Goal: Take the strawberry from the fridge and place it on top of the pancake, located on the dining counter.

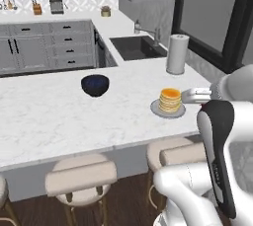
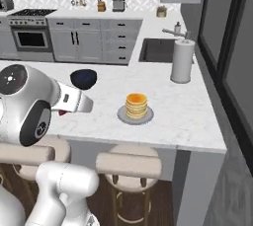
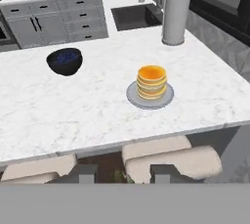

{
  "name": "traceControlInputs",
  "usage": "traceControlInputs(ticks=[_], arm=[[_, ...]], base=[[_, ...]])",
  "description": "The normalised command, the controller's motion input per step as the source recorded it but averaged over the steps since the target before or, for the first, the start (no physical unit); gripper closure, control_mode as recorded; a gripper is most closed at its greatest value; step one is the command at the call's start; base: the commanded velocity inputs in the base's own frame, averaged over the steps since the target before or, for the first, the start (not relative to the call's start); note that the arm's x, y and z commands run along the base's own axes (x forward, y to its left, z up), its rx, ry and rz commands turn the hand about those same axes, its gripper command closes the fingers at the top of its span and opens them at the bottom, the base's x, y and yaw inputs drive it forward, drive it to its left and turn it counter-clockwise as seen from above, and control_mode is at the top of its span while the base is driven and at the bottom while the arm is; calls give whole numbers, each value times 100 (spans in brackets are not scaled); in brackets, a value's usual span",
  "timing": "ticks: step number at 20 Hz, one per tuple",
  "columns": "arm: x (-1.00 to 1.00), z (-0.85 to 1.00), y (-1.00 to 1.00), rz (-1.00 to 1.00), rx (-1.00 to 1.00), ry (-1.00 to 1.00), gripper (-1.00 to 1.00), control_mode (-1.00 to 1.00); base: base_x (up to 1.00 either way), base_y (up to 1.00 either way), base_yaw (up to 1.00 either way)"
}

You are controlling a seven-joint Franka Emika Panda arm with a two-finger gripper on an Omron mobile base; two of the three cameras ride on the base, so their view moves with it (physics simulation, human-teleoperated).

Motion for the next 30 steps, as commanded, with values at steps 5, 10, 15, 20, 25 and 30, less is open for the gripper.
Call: traceControlInputs(ticks=[5,10,15,20,25,30], arm=[[0,0,0,0,0,0,100,100],[0,0,0,0,0,0,100,100],[0,0,0,0,0,0,100,100],[60,-12,-6,5,0,4,100,-100],[86,-41,-24,11,0,0,100,-100],[76,-36,-8,2,-4,3,100,-100]], base=[[43,-73,36],[79,-14,22],[85,-7,11],[30,-4,4],[0,0,0],[0,0,0]])
